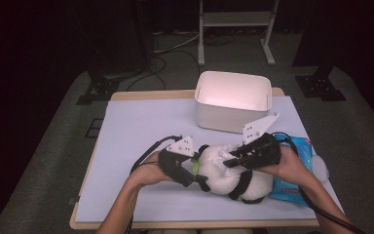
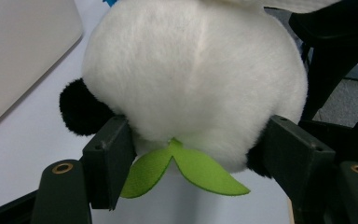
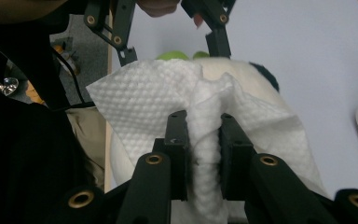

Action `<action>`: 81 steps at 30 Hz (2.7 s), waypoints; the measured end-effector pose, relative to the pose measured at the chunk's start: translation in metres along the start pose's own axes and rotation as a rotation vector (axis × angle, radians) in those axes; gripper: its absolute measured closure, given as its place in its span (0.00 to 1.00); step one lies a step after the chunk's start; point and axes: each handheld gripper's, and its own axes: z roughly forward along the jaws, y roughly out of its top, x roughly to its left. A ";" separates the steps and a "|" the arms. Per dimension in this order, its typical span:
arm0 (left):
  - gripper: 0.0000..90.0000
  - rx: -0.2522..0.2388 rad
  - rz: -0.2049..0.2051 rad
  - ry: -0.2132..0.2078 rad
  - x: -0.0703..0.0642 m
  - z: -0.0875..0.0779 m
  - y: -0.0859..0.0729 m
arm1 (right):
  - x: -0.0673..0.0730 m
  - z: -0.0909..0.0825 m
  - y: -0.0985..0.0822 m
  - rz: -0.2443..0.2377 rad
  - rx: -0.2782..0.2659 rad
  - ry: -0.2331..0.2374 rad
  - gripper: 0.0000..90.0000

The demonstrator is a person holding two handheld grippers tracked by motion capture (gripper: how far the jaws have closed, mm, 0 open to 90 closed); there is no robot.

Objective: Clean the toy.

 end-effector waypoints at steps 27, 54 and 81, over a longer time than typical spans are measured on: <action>0.31 0.009 -0.001 0.005 -0.003 0.005 0.003 | 0.019 0.014 0.013 -0.069 0.002 0.069 0.84; 0.31 0.043 -0.047 0.013 0.002 0.002 -0.021 | -0.023 -0.020 -0.047 0.122 0.095 -0.069 0.82; 0.19 0.034 -0.191 -0.068 0.021 -0.001 -0.026 | -0.004 -0.003 -0.047 0.037 0.135 -0.079 0.83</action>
